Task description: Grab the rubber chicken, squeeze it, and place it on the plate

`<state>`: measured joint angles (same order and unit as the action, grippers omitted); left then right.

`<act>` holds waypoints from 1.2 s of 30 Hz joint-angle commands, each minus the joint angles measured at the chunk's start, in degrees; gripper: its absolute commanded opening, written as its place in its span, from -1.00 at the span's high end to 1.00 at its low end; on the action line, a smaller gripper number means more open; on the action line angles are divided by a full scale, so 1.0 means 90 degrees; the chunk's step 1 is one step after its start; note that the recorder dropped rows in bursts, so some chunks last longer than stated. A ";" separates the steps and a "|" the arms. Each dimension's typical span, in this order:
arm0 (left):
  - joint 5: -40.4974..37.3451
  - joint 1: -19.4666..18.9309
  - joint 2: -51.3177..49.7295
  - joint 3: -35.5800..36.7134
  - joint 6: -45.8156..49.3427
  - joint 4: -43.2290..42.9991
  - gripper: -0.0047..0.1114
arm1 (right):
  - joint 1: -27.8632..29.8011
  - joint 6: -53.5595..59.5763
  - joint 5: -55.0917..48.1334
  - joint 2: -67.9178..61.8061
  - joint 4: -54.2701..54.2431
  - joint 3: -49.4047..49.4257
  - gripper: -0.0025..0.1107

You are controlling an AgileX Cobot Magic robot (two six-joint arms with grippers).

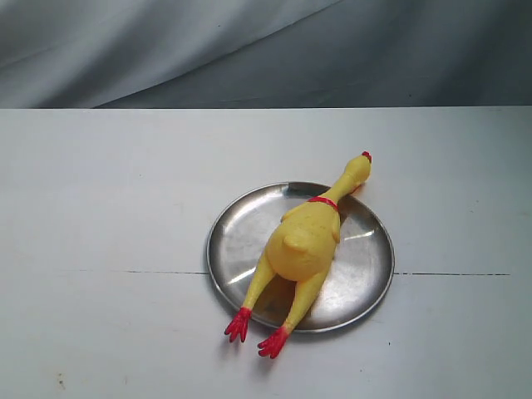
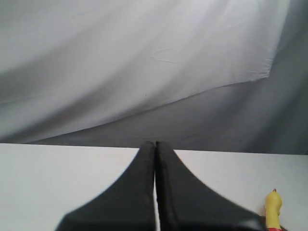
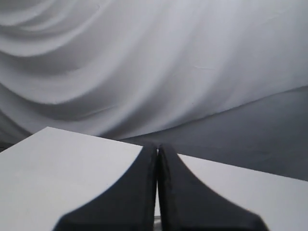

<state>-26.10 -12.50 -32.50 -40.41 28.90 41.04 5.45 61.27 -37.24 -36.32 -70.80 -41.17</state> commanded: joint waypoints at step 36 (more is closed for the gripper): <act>-0.0130 -0.0013 0.2798 0.0934 -0.3164 -0.3445 0.92 | -0.0487 -0.3008 -0.0028 0.2618 0.2972 0.0004 0.96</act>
<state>-27.14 -12.50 -7.47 -32.28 1.09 11.43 1.34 34.35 -37.52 -12.95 -44.20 -41.17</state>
